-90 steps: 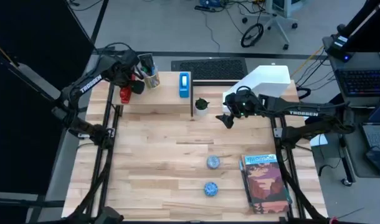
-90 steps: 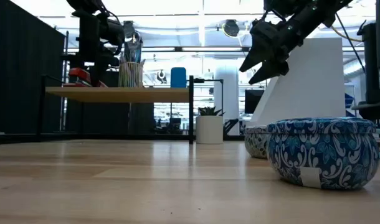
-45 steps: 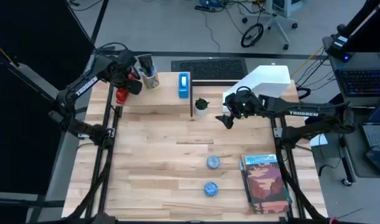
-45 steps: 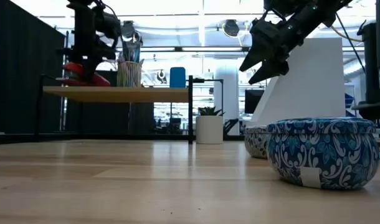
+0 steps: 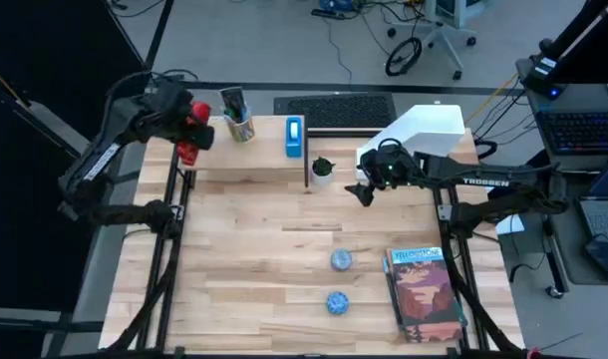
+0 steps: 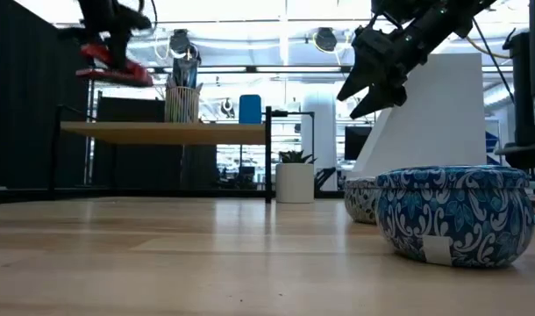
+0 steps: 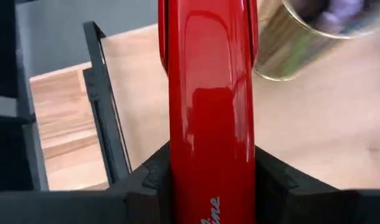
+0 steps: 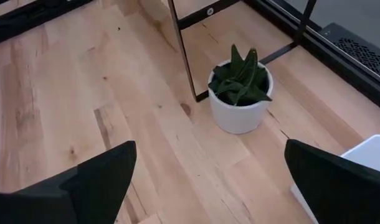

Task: Stock shelves
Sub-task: Remove the red stapler from the shelf

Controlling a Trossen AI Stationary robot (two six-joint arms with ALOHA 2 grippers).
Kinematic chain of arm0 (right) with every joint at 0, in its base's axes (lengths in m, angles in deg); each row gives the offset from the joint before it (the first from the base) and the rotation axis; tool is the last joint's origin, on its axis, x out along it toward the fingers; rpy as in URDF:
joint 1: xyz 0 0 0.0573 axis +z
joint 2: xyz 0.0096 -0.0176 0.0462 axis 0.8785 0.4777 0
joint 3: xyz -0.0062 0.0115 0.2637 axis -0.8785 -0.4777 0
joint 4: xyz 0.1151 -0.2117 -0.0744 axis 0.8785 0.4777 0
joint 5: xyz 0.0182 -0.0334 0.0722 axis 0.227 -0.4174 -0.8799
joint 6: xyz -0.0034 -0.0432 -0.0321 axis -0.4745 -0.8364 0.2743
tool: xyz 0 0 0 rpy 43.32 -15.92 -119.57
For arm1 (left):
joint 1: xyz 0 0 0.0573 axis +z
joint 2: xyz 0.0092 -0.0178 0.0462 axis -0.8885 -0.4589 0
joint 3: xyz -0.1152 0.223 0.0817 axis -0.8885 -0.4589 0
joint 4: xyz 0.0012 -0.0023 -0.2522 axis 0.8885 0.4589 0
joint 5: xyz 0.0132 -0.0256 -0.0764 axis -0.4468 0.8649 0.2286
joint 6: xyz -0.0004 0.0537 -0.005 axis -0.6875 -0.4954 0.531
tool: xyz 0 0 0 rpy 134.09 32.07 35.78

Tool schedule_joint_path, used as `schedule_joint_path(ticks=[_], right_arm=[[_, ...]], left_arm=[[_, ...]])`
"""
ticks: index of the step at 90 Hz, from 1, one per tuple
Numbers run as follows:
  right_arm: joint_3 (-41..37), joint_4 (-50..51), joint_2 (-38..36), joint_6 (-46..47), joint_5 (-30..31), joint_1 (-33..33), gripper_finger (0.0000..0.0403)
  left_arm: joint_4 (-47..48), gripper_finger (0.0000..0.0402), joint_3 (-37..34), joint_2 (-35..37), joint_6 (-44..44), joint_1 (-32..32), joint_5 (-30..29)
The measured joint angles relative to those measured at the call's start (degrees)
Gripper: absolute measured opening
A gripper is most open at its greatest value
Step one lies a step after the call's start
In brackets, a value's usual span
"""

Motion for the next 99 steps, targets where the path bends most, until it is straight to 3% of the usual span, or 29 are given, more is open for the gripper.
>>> schedule_joint_path(ticks=[33, 51, 99], right_arm=[[0.0, 0.0, 0.0, -0.9, 0.0, 0.0, 0.0393], [0.0, 0.0, 0.0, -0.9, 0.0, 0.0, 0.0393], [0.0, 0.3, 0.0, -0.9, -0.1, 0.0, 0.0393]], left_arm=[[1.6, 0.0121, 1.0, 8.9, -3.5, -9.7, 17.4], [0.6, 0.0121, -2.0, 6.5, -3.3, -20.4, 17.9], [-7.3, 0.0121, -19.6, -8.6, -5.5, -52.4, 17.0]])
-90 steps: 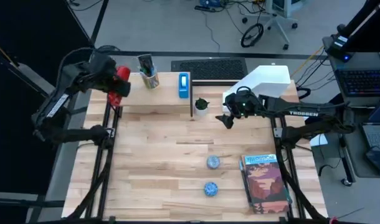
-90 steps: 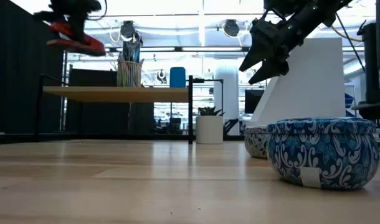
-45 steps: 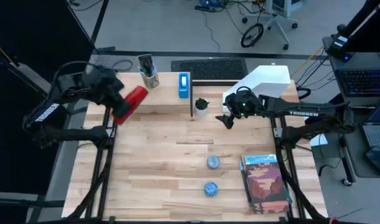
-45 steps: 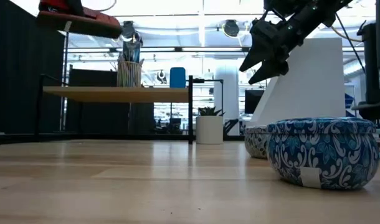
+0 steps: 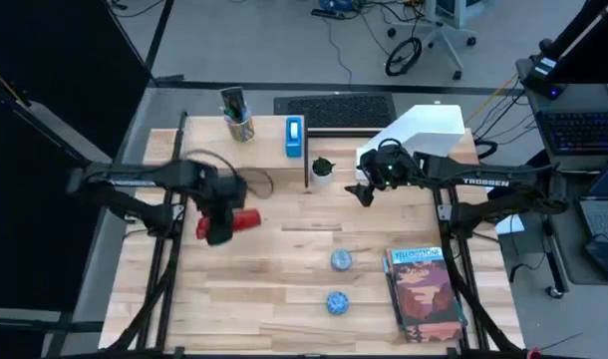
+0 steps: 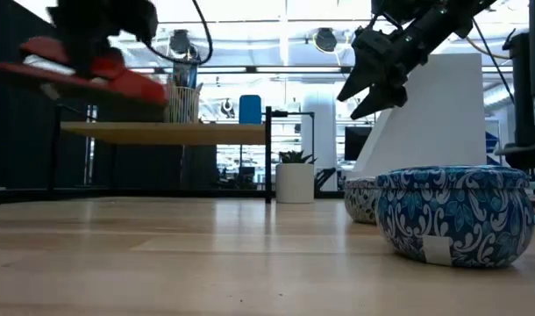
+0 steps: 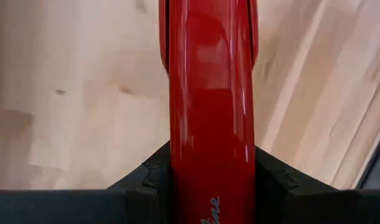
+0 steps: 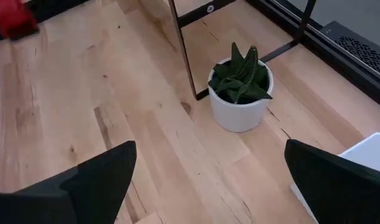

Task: Stock shelves
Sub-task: Remove the red stapler from the shelf

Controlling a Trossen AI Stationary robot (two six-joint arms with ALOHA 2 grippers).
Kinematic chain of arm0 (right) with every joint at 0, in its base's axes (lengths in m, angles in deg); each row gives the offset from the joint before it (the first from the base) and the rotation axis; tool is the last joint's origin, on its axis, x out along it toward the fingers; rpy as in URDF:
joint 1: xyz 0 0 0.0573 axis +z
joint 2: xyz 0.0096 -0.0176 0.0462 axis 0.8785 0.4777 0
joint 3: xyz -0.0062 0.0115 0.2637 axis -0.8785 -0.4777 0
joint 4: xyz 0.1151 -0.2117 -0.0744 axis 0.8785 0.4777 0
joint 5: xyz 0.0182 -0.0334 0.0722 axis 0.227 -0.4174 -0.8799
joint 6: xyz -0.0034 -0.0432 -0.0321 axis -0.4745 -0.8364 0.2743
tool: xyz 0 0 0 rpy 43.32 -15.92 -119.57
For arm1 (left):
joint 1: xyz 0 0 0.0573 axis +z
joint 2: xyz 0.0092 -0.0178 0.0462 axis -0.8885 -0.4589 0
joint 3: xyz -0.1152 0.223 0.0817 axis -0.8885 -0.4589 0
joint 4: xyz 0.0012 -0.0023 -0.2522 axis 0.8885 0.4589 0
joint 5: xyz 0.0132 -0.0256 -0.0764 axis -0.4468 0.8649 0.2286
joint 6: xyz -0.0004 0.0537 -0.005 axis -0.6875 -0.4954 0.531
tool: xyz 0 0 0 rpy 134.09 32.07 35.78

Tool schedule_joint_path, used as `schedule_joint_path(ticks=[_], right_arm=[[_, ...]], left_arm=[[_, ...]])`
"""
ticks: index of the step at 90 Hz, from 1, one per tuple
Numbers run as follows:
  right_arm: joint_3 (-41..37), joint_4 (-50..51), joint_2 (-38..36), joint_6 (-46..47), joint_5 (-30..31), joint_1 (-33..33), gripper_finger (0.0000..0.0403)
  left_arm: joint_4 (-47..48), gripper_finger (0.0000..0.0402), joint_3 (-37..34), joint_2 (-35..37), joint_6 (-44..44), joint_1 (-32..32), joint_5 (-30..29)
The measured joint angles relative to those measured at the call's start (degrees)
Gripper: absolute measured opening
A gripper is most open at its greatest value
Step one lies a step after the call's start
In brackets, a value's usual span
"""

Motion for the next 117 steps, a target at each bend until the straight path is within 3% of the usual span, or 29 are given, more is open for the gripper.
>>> schedule_joint_path(ticks=[33, 45, 69, 88, 117], right_arm=[[0.0, -0.4, 0.0, -0.9, 0.0, 0.0, 0.0393], [0.0, -0.4, 0.0, -1.5, 0.0, 0.0, 0.0393], [0.0, -0.4, 0.0, -1.8, 0.3, 0.0, 0.0393], [0.0, -0.4, 0.0, -2.0, 0.3, 0.0, 0.0393], [0.0, -0.8, 0.2, -3.2, 0.3, 0.0, 0.0393]], left_arm=[[-18.5, 0.0121, -14.5, -1.0, 11.3, -18.8, -2.5], [-22.8, 0.0121, -17.1, -2.6, 11.5, -24.2, -4.9], [-29.1, 0.0125, -18.0, -10.0, 18.6, -31.6, -4.3], [-32.6, 0.0155, -17.6, -14.3, 24.0, -33.9, -3.0], [-30.6, 0.0221, -17.3, -12.5, 26.7, -31.3, -1.1]])
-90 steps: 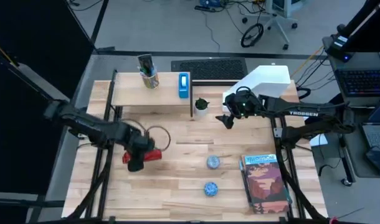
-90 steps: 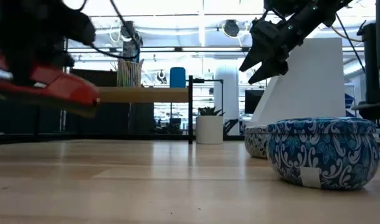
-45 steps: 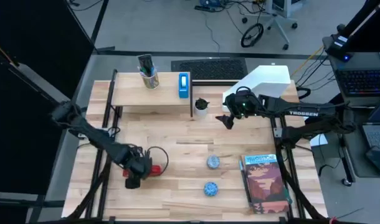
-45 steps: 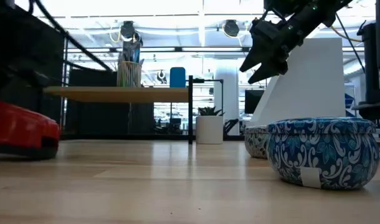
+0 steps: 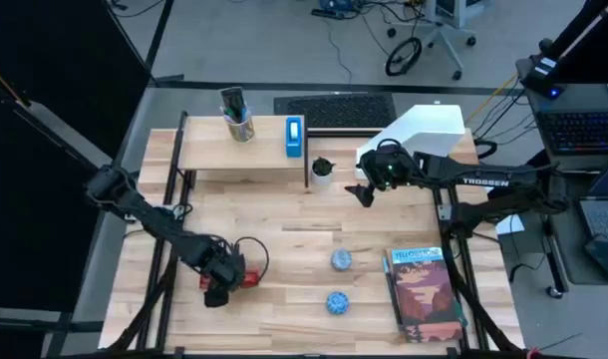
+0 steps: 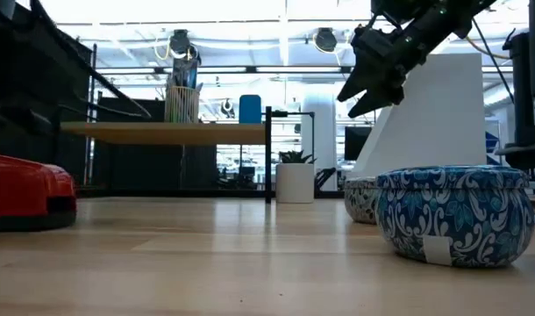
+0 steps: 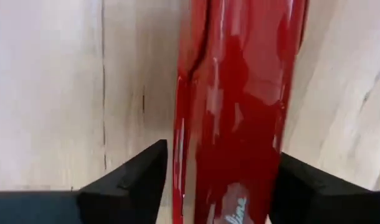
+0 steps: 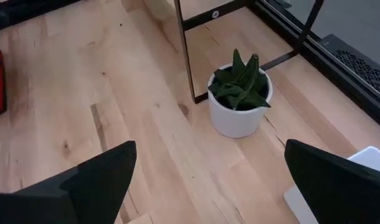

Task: Stock shelves
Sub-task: Remove the red stapler from the shelf, then remove the blue tape dispenser from the shelf

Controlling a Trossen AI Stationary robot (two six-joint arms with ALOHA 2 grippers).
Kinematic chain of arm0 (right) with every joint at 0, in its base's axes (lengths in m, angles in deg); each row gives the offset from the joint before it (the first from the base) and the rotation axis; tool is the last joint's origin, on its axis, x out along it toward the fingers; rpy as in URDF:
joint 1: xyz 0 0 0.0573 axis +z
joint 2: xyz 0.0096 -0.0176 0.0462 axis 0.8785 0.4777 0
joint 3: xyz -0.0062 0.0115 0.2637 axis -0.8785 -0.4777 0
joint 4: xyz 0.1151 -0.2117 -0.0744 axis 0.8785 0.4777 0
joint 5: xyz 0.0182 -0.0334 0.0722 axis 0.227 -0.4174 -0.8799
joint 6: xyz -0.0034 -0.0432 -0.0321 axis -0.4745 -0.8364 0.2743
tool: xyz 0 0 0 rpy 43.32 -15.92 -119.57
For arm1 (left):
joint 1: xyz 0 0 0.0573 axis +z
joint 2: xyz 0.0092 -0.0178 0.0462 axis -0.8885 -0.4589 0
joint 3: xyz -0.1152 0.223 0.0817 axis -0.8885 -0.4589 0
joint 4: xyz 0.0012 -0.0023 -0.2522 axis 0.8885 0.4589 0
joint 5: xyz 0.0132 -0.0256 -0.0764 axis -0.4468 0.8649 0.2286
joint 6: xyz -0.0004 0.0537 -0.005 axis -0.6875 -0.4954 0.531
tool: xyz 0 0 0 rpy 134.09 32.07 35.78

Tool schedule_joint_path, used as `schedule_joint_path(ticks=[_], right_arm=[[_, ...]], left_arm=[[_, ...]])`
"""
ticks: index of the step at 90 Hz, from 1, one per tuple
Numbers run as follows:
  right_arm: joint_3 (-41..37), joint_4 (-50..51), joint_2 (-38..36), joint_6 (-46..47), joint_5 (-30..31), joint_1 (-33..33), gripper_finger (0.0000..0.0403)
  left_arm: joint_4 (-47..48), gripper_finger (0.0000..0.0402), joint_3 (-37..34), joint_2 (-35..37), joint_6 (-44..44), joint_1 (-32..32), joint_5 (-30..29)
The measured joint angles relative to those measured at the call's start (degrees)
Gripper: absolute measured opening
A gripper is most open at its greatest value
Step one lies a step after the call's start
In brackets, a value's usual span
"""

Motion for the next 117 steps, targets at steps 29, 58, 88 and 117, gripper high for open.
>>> schedule_joint_path(ticks=[29, 58, 88, 117], right_arm=[[0.0, -0.1, 0.0, -0.2, 0.0, 0.0, 0.0393], [0.0, -0.5, 0.0, 1.4, -0.1, 0.0, 0.0393], [0.0, -4.4, 0.0, 1.7, -0.1, 0.0, 0.0393], [3.2, -18.1, 1.6, 13.6, 0.7, 0.5, 0.0393]], left_arm=[[4.0, 0.0288, 2.7, 11.4, 1.2, 5.1, 0.4], [11.2, 0.0285, 9.7, 21.3, 3.9, 14.3, -11.7], [12.9, 0.0283, 15.2, 27.5, 0.3, 27.8, -16.6], [16.3, 0.0283, 15.9, 28.6, -18.7, 42.9, -19.5]])
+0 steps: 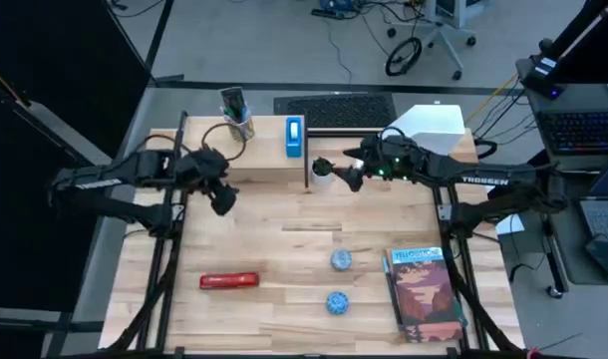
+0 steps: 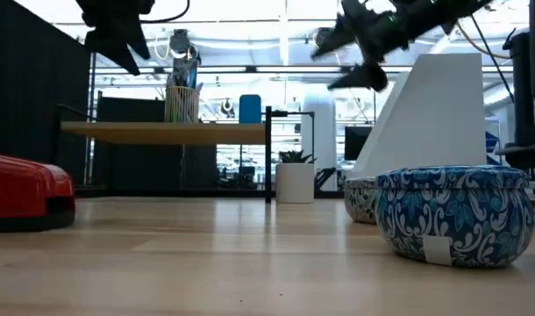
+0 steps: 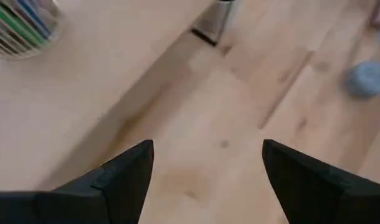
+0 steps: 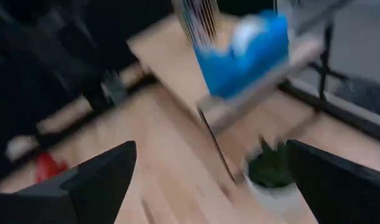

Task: Stock shelves
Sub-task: Remove the blue tape dispenser from the shelf

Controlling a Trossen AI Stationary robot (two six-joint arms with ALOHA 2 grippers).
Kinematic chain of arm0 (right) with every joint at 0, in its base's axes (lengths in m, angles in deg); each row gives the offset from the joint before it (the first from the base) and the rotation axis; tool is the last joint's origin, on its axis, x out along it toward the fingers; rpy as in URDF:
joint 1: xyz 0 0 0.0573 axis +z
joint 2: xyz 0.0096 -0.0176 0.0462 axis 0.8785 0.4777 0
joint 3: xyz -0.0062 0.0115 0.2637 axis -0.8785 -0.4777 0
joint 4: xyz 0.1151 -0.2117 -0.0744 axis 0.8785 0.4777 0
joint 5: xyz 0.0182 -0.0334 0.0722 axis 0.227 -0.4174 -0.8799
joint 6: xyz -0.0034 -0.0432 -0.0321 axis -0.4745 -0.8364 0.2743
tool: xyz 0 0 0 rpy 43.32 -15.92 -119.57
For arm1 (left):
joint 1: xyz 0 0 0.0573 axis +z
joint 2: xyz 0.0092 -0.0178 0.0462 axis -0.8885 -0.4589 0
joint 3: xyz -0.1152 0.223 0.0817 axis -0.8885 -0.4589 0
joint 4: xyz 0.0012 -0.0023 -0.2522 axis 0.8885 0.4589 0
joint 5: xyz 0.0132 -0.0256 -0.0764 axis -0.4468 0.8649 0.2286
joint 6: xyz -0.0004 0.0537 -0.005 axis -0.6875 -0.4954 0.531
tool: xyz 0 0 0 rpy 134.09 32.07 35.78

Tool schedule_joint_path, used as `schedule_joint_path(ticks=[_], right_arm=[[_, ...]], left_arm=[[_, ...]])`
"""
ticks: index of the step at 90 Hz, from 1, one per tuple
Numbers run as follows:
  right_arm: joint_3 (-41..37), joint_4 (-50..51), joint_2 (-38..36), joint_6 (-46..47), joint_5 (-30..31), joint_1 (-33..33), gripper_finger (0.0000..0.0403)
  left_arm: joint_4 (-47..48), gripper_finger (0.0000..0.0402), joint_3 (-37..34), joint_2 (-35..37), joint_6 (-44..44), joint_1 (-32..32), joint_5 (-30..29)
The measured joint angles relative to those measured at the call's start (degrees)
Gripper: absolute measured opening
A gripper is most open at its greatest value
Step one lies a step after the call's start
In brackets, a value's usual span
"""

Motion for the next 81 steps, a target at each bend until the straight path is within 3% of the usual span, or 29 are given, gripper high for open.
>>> schedule_joint_path(ticks=[22, 42, 59, 69, 81], right_arm=[[18.1, 4.9, 12.1, -0.2, 7.9, 0.6, 0.0393], [45.4, 29.3, 27.5, 2.1, 14.6, 0.4, 0.0393], [66.1, 47.0, 39.2, 8.0, 15.9, 0.0, 0.0393], [73.1, 50.7, 43.9, 9.4, 15.8, 0.1, 0.0393], [76.0, 48.9, 48.4, 10.7, 15.4, 0.1, 0.0393]], left_arm=[[-0.7, 0.0283, 0.0, 1.7, -11.6, 7.8, 3.4], [-0.2, 0.0282, 0.0, 6.5, -21.2, 13.3, -0.6], [-0.3, 0.0282, 0.0, 9.7, -26.4, 16.3, -0.8], [-0.3, 0.0282, 0.0, 10.5, -28.7, 17.1, -0.8], [-0.3, 0.0282, 0.0, 10.9, -31.4, 17.5, -0.8]])
